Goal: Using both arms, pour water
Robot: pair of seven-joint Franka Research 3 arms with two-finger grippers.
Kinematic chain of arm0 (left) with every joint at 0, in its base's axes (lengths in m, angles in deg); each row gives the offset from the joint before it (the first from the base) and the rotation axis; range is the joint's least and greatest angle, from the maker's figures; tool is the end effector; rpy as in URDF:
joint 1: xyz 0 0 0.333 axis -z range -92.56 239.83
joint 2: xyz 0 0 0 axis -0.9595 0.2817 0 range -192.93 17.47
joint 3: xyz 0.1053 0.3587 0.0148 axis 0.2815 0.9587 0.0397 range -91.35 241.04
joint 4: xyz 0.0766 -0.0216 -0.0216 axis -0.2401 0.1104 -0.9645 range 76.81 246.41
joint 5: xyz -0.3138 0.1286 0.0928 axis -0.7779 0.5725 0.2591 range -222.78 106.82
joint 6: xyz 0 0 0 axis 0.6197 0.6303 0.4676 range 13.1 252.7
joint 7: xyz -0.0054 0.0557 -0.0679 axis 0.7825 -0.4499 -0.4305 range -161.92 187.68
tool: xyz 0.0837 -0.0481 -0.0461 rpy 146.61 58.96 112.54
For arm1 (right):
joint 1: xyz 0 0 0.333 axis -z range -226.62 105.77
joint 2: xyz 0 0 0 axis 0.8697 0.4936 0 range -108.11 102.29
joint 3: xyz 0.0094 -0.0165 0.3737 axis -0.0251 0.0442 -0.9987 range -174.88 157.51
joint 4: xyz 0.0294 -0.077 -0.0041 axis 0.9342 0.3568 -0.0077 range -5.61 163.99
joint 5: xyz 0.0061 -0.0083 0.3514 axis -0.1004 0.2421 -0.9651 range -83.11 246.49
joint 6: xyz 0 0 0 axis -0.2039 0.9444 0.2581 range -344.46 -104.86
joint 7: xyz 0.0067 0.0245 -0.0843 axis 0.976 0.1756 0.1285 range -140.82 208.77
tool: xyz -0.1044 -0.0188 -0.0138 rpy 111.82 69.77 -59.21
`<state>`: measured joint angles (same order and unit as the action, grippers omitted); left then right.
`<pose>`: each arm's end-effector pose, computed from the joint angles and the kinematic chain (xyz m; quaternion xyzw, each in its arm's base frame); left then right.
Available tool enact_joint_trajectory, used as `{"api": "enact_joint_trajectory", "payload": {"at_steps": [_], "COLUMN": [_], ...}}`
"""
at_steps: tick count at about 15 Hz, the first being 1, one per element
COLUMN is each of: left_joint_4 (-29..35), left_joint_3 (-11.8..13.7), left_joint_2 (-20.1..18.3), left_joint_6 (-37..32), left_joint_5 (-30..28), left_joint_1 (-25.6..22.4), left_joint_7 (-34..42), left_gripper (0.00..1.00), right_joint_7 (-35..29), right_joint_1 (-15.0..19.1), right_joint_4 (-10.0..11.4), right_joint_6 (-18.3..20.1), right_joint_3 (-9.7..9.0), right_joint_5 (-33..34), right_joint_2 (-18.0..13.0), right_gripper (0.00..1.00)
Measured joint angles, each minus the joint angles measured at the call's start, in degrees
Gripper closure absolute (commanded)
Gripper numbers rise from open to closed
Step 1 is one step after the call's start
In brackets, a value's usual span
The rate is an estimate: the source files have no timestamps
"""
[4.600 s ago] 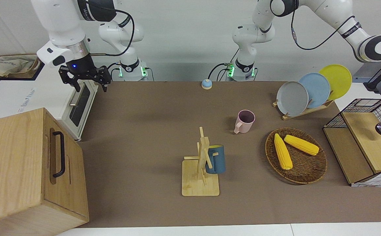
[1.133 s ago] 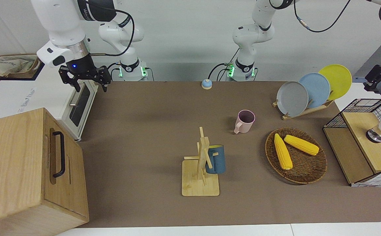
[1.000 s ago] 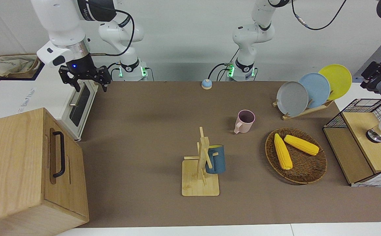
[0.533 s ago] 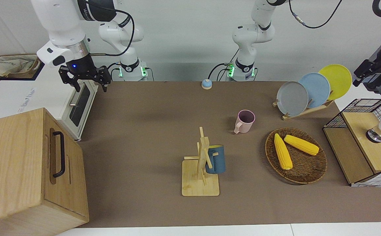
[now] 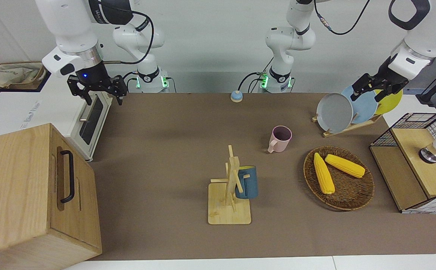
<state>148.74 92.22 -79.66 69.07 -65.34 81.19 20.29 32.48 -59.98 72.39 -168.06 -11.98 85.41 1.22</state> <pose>0.5430 0.0622 0.6826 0.9980 0.0136 -0.0381 0.0492 0.5362 0.0182 0.6824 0.9995 0.0110 -0.0025 0.0305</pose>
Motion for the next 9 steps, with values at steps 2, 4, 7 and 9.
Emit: {"api": "enact_joint_trajectory", "payload": {"at_steps": [2, 4, 7, 9], "left_joint_4": [0.0, 0.05, 0.34, 0.42], "left_joint_3": [-4.21, -8.69, -12.24, -12.66], "left_joint_2": [0.0, 0.0, 0.02, 0.02], "left_joint_6": [-0.02, -0.02, 0.01, 0.07], "left_joint_5": [3.08, 5.48, 6.35, 6.35], "left_joint_1": [0.13, 0.32, 0.41, 0.4], "left_joint_7": [-4.66, -8.85, -12.11, -12.29], "left_gripper": [0.0, 0.0, 0.0, 0.0], "right_joint_7": [0.0, 0.0, 0.0, 0.0], "right_joint_1": [0.0, 0.0, 0.0, 0.0], "right_joint_4": [0.0, 0.0, 0.0, 0.0], "right_joint_6": [0.0, 0.0, 0.0, 0.0], "right_joint_3": [0.0, 0.0, 0.0, 0.0], "right_joint_5": [0.0, 0.0, 0.0, 0.0], "right_joint_2": [0.0, 0.0, 0.0, 0.0], "right_gripper": [0.013, 0.013, 0.013, 0.013]}}
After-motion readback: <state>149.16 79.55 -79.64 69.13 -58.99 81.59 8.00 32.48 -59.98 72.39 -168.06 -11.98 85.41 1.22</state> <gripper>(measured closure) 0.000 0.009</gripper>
